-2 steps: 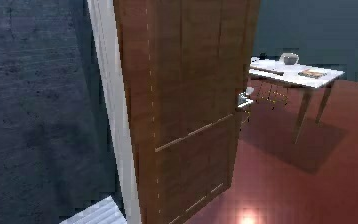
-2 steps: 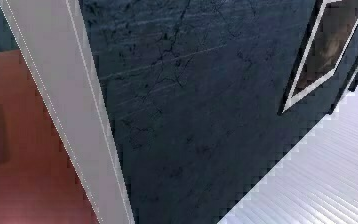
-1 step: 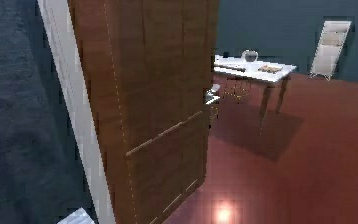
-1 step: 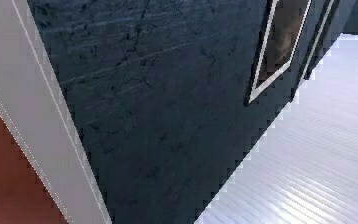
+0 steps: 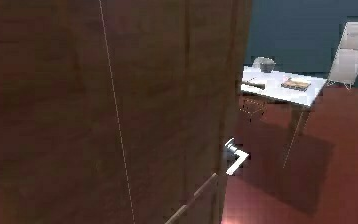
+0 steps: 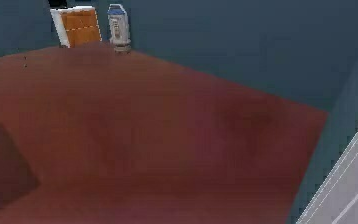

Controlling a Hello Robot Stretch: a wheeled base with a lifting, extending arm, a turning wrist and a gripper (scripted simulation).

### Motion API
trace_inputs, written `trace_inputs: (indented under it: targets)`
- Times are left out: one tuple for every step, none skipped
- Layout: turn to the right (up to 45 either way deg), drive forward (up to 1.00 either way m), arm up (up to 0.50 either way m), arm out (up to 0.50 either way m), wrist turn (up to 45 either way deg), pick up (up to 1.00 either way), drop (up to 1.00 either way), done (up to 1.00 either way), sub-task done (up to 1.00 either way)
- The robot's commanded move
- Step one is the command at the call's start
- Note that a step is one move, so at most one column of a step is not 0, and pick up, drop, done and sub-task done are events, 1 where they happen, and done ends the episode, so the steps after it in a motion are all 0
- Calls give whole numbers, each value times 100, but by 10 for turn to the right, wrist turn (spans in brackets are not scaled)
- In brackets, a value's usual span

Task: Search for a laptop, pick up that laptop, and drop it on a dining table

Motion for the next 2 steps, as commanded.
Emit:
trace_inputs:
  targets:
    - [450,0,0,0,0,0,0,0,0]
    - [150,0,0,0,0,0,0,0,0]
